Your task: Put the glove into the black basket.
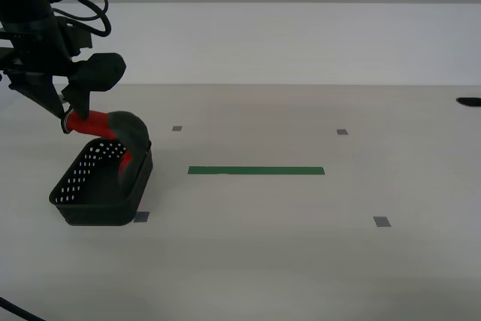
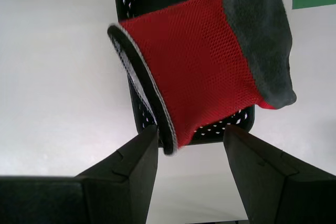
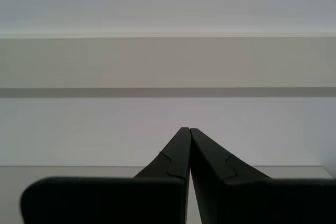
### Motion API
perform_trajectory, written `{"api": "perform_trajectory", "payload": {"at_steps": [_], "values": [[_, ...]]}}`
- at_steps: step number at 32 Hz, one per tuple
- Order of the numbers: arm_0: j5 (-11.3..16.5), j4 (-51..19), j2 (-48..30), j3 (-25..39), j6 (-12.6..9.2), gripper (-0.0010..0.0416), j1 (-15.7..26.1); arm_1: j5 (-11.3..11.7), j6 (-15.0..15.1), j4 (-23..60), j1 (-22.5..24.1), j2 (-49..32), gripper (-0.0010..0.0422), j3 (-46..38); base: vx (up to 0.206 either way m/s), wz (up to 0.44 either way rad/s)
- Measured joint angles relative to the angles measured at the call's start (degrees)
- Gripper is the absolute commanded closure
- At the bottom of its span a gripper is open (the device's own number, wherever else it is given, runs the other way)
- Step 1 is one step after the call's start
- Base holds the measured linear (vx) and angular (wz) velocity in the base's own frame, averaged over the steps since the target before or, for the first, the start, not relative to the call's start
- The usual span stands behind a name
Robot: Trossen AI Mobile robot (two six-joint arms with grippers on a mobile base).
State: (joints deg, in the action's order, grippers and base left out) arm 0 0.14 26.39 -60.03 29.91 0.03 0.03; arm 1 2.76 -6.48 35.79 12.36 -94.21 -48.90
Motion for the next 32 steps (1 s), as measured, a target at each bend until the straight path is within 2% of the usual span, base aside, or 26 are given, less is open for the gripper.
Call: {"api": "perform_trajectory", "payload": {"at_steps": [1, 2, 3, 4, 5, 7, 8, 9, 10, 11, 12, 13, 15, 16, 20, 22, 23, 24, 27, 28, 30, 32], "values": [[0.00, 0.00, 0.00, 0.00, 0.00, 0.0405, 0.04, 0.00, 0.00, 0.04, -0.02, -0.04, 0.0235, 0.04, 0.000, 0.000], [0.00, -0.02, 0.00, 0.00, 0.00, 0.0405, -0.02, 0.00, -0.02, 0.07, -0.07, -0.07, 0.0269, 0.04, 0.000, 0.000], [0.00, -0.02, 0.00, 0.00, 0.00, 0.0405, -0.04, 0.00, 0.00, 0.04, -0.07, -0.04, 0.0282, 0.02, 0.000, 0.000], [0.00, 0.00, 0.00, 0.00, 0.00, 0.0405, 0.02, 0.00, -0.31, 0.02, -0.09, -0.04, 0.0309, 0.04, 0.000, 0.000], [0.00, -0.02, 0.00, 0.00, 0.00, 0.0405, -0.04, 0.00, -0.46, 0.00, -0.11, -0.07, 0.0364, 0.04, 0.000, 0.000], [0.00, 0.00, 0.00, 0.00, 0.00, 0.0405, 0.02, 0.13, -0.50, -0.02, -0.13, -0.07, 0.0409, 0.04, 0.000, 0.000], [0.02, 0.00, 0.00, 0.00, 0.00, 0.0405, 0.02, 0.17, -0.46, 0.00, -0.13, -0.07, 0.0404, 0.04, 0.000, 0.000], [0.00, -0.02, 0.00, 0.00, 0.00, 0.0405, 0.04, 1.46, -0.48, 0.07, -0.13, 0.02, 0.0409, 0.04, 0.000, 0.000], [0.00, -0.04, 0.00, 0.00, 0.00, 0.0405, 0.02, 1.73, -0.48, 0.04, -0.17, 0.09, 0.0413, 0.04, 0.000, 0.000], [0.00, 0.02, 0.00, 0.00, 0.00, 0.0405, 0.00, 5.16, -0.15, 1.09, -0.22, 0.35, 0.0410, -0.17, 0.000, 0.000], [0.00, 0.00, 0.00, 0.00, 0.00, 0.0405, 0.02, 5.57, 0.02, 1.99, -0.31, 0.52, 0.0402, -0.61, 0.000, 0.000], [0.00, -0.04, 0.00, 0.00, 0.00, 0.0405, 0.00, 5.42, 0.17, 2.67, -0.35, 0.52, 0.0389, -1.42, 0.000, 0.000], [0.00, -0.02, 0.00, 0.00, 0.00, 0.0405, -0.02, 3.32, 0.13, 3.72, -0.46, 0.52, 0.0363, -2.62, 0.000, 0.000], [0.00, -0.02, 0.00, 0.00, 0.00, 0.0405, 0.02, 1.05, -0.07, 5.11, -0.46, 0.50, 0.0325, -4.28, 0.000, 0.000], [0.00, -0.02, 0.00, 0.00, 0.00, 0.0405, 0.04, 0.98, -0.48, 9.27, -0.46, 0.52, 0.0249, -9.75, 0.000, 0.000], [0.00, -0.04, 0.00, 0.00, 0.00, 0.0405, -0.02, 1.01, -0.52, 9.94, -0.46, 0.66, 0.0243, -10.49, 0.000, 0.000], [0.00, -0.02, 0.00, 0.00, 0.00, 0.0405, 0.02, 1.01, -0.52, 10.51, -0.44, 0.59, 0.0255, -12.31, 0.000, 0.000], [0.00, -0.04, 0.00, 0.00, 0.00, 0.0405, -0.02, 0.96, -0.50, 10.69, -0.44, 0.44, 0.0301, -12.90, 0.000, 0.000], [0.00, 0.00, 0.00, 0.00, 0.00, 0.0405, 0.00, 0.98, -0.44, 10.69, -0.44, 0.48, 0.0372, -12.90, 0.000, 0.000], [0.00, -0.04, 0.00, 0.00, 0.00, 0.0405, -0.04, 0.98, -0.20, 10.60, -0.44, 0.50, 0.0416, -12.94, 0.000, 0.000], [0.00, 0.00, 0.00, 0.00, 0.00, 0.0405, 0.04, 0.98, 0.70, 10.62, -0.42, 0.50, 0.0401, -12.85, 0.000, 0.000], [0.00, -0.04, 0.00, 0.00, 0.00, 0.0405, -0.02, 0.98, 0.83, 10.60, -0.42, 0.50, 0.0407, -12.87, 0.000, 0.000]]}}
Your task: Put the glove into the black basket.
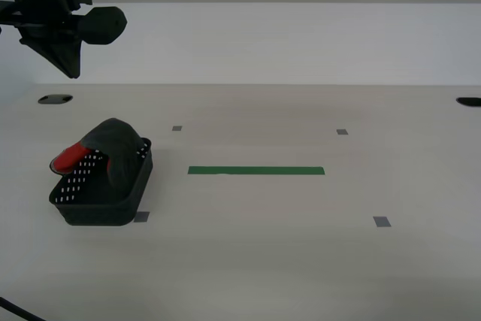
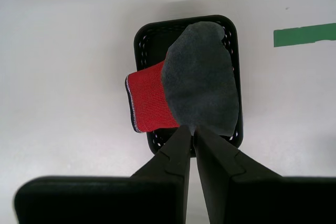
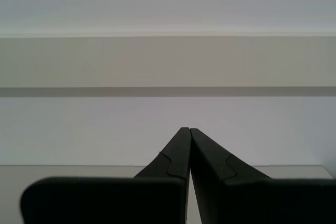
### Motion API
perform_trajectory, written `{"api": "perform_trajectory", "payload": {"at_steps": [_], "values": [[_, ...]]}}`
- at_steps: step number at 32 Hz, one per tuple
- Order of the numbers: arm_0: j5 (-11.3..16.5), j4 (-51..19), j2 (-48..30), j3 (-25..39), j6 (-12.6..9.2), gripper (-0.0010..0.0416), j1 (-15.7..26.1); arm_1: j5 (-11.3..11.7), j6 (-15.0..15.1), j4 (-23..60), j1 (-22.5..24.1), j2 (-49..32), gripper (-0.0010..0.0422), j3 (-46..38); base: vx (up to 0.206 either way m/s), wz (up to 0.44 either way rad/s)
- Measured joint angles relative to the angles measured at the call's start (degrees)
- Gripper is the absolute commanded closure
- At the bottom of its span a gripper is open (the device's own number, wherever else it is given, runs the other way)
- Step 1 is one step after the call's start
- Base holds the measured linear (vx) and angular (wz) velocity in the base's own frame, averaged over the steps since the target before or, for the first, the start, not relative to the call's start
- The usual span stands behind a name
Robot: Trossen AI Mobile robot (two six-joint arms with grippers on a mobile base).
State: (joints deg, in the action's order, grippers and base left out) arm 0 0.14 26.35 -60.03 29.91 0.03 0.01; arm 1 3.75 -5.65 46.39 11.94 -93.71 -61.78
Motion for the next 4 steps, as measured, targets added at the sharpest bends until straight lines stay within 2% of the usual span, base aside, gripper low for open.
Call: {"api": "perform_trajectory", "payload": {"at_steps": [4], "values": [[0.00, 0.00, 0.00, 0.00, 0.00, 0.0405, 0.04, 0.00, 0.02, 0.00, 0.02, 0.02, 0.0406, 0.00, 0.000, 0.000]]}}
